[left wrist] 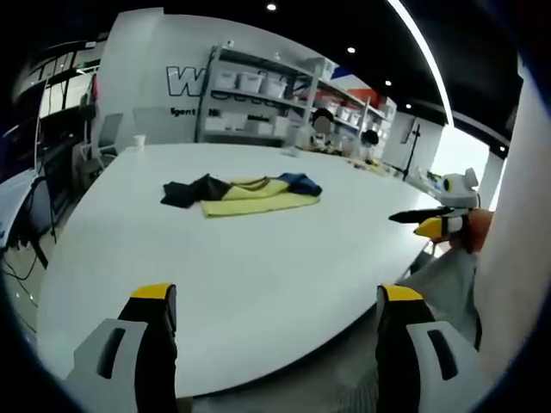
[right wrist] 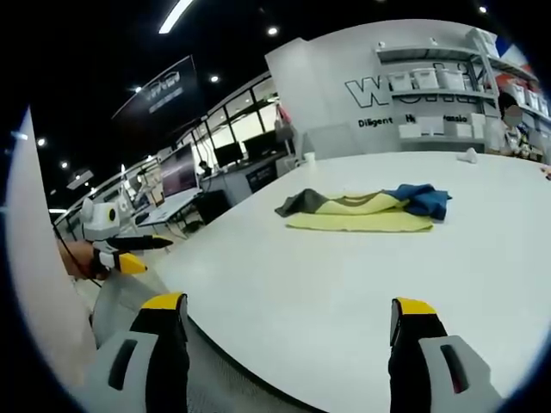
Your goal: Fold the garment on the visible template until the final outline fits inside the template.
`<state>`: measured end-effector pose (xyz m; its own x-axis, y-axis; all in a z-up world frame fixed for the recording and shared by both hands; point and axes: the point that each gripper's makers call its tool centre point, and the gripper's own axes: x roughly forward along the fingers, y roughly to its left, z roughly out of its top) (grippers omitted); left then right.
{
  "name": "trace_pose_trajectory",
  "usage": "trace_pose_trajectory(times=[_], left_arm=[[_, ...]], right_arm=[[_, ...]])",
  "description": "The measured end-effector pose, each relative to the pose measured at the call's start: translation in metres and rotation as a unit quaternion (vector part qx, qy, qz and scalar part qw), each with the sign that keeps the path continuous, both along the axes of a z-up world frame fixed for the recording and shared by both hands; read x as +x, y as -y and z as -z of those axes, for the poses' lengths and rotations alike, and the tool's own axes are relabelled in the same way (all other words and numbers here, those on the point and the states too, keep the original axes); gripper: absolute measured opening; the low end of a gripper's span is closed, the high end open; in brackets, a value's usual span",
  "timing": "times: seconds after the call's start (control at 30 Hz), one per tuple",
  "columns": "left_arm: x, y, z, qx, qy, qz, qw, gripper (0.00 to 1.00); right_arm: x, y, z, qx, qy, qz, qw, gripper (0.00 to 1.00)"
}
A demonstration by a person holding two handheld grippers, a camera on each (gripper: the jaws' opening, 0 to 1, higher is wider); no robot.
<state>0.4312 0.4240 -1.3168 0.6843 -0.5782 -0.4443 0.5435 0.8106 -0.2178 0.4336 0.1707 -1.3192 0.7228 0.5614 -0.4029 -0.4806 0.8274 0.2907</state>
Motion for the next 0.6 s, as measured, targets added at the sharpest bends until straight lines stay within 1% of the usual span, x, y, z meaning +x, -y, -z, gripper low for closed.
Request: trace_pose_trajectory(times=[0.6], left_arm=[[-0.0001,-0.0002,0.0007,0.002,-0.002,0.001,1.0000,0.95]], right_arm=[[0.0001,-0.0002,0.0004,0.000,0.000,-0.001,1.0000,0.96]])
